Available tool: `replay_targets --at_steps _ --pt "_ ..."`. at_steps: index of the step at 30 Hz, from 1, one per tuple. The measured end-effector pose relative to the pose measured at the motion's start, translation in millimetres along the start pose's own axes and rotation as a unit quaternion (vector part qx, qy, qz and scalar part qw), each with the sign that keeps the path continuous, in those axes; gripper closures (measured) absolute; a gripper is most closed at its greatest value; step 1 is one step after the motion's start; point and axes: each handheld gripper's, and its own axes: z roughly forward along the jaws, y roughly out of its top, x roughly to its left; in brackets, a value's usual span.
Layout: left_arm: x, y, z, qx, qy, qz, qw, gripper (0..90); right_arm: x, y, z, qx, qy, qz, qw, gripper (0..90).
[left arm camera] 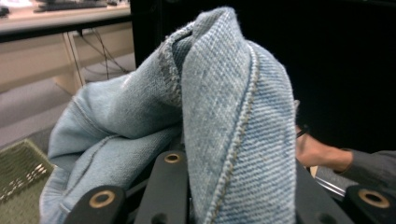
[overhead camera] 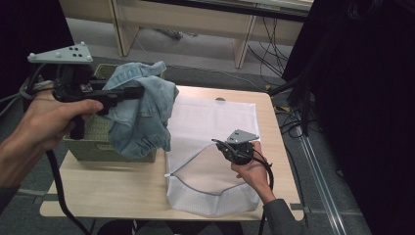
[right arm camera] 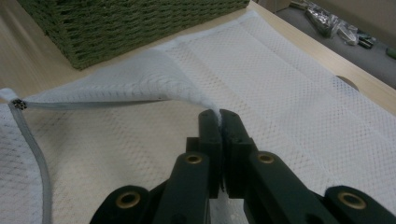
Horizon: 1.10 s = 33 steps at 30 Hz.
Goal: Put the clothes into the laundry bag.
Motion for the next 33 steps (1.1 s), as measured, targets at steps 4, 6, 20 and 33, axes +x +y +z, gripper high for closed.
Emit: replay_targets --at_steps 4,6,20,33 --pt "-18.3 5.7 -1.9 -0.003 -0.029 0.007 0.9995 77.0 -1.0 -0.2 0.3 -0.001 0.001 0.0 1.0 89.3" --pt "-28.1 7.8 -2.2 0.001 -0.044 0.011 0.999 77.0 -3.6 0.0 -0.4 0.003 0.002 -0.009 0.9999 89.3" --pt "-79.1 -0.1 20.8 0.024 -0.117 0.038 0.9921 76.9 -4.5 -1.2 -0.8 0.006 0.003 -0.004 1.0 89.3" --pt "-63.0 10.3 45.7 0.02 -0.08 0.062 0.9946 76.9 -7.0 -2.8 -0.5 0.001 0.0 -0.002 1.0 89.4"
